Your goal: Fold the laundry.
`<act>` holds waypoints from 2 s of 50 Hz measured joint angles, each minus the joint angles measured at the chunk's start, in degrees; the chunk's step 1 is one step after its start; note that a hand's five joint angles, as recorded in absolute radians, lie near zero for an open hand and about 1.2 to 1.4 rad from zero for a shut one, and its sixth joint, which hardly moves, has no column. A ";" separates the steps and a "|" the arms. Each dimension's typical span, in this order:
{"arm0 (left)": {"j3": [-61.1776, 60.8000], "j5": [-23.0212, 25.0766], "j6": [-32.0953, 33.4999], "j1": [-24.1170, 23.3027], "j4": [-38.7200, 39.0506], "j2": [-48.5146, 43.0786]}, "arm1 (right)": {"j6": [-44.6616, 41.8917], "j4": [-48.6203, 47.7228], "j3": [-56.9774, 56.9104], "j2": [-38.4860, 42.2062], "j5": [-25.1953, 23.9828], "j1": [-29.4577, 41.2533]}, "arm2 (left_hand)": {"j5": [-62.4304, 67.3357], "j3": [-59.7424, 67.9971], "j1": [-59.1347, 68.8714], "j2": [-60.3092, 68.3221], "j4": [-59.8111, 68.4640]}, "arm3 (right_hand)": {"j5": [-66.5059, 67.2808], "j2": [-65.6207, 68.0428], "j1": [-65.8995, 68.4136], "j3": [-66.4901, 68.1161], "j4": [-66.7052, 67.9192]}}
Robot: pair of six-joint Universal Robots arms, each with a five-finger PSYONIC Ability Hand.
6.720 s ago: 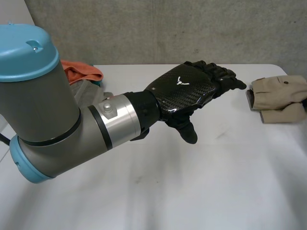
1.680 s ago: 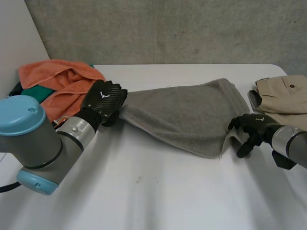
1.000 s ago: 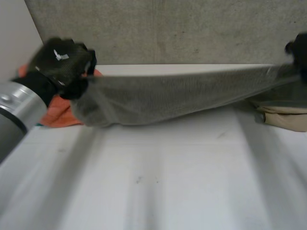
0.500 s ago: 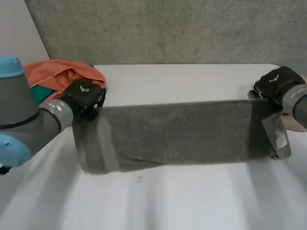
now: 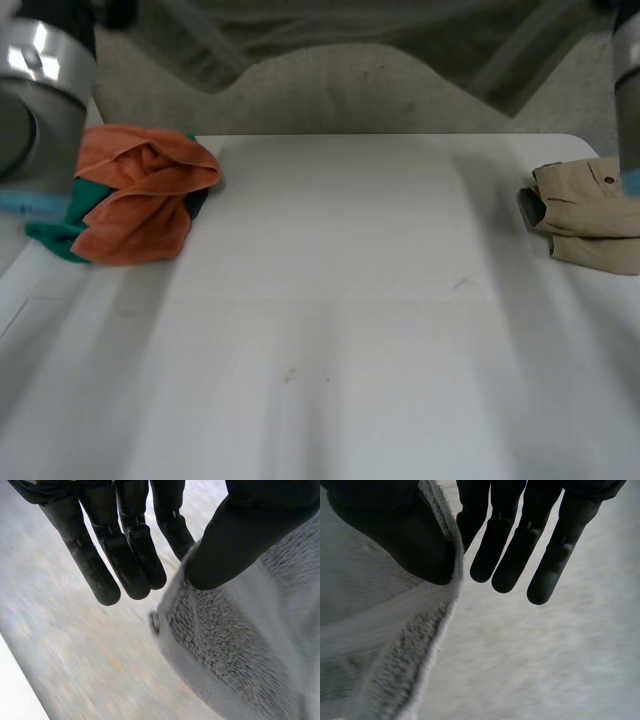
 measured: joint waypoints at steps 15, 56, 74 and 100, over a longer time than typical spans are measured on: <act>-21.35 0.46 0.74 -0.27 -2.60 -5.73 | 3.97 16.45 13.70 10.96 -8.65 -0.63 | 0.00 0.02 0.00 0.05 0.00 | 0.00 0.00 0.00 0.15 0.00; -29.06 0.42 6.36 -0.43 -34.65 14.10 | -0.87 47.63 21.71 -2.19 -5.97 -9.23 | 0.00 0.03 0.00 0.05 0.00 | -1.52 0.31 0.46 -0.09 -0.03; -33.85 0.18 26.88 0.38 -54.11 16.54 | -26.26 52.42 37.57 -15.68 -6.38 -13.59 | 0.00 0.03 0.00 0.05 0.00 | -1.51 0.31 0.46 -0.05 -0.01; -2.48 -6.46 17.71 -5.46 -20.99 -20.13 | -16.95 10.42 7.34 23.57 -1.47 -4.56 | -30.00 -30.29 -30.25 -30.91 -31.01 | -41.96 -42.61 -39.70 -42.33 -41.36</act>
